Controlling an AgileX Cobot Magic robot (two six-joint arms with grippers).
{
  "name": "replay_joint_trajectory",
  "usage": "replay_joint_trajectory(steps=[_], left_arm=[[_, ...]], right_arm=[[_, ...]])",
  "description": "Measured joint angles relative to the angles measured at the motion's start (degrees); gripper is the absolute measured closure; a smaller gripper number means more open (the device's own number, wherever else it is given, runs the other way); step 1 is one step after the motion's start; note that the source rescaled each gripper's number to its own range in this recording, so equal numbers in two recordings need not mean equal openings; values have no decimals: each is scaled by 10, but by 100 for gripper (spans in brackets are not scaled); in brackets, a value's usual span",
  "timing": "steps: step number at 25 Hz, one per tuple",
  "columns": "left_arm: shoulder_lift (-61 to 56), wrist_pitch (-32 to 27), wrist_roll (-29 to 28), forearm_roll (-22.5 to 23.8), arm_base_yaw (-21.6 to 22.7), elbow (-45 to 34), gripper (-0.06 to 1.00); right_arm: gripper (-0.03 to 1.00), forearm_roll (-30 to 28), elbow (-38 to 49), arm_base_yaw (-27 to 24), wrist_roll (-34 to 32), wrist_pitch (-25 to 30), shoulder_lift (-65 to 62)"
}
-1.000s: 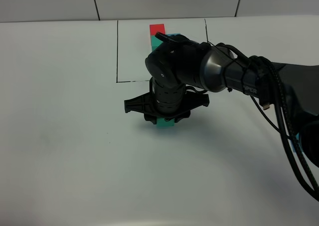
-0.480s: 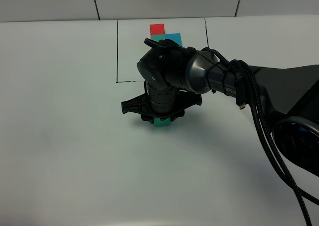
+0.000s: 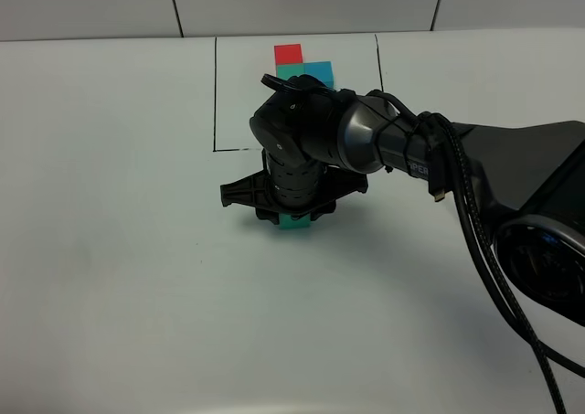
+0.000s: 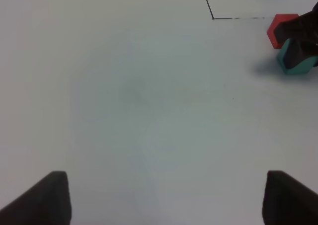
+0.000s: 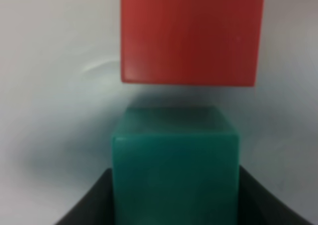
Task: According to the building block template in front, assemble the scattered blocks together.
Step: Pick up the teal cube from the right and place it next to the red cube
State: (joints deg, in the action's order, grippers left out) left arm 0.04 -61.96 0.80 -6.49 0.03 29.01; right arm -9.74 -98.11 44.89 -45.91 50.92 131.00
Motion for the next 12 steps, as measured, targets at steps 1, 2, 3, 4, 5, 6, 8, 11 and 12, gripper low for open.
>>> replay_joint_trajectory(steps=[1,2,3,4,5,6,8,11,12], left_arm=[[0,0,0,0,0,0,11],[0,0,0,0,0,0,11],[0,0,0,0,0,0,11],[0,0,0,0,0,0,11],[0,0,0,0,0,0,11],[0,0,0,0,0,0,11],[0,0,0,0,0,0,11],[0,0,0,0,0,0,11],[0,0,0,0,0,0,11]], right_arm=[[97,-1,-1,0,-1,0,1],[97,-1,-1,0,-3,0,2],[97,-2,-2,0,-4,0,2],[97,-3,-2,0,-6,-1,3],[97,-4,-3,0,-8,-3,3],[97,-6,-3,0,-9,-5,4],[97,-10,-4,0,-17,-11,6],[97,-15,-5,1,-24,-14,9],[97,-16,-5,1,-25,-14,9]])
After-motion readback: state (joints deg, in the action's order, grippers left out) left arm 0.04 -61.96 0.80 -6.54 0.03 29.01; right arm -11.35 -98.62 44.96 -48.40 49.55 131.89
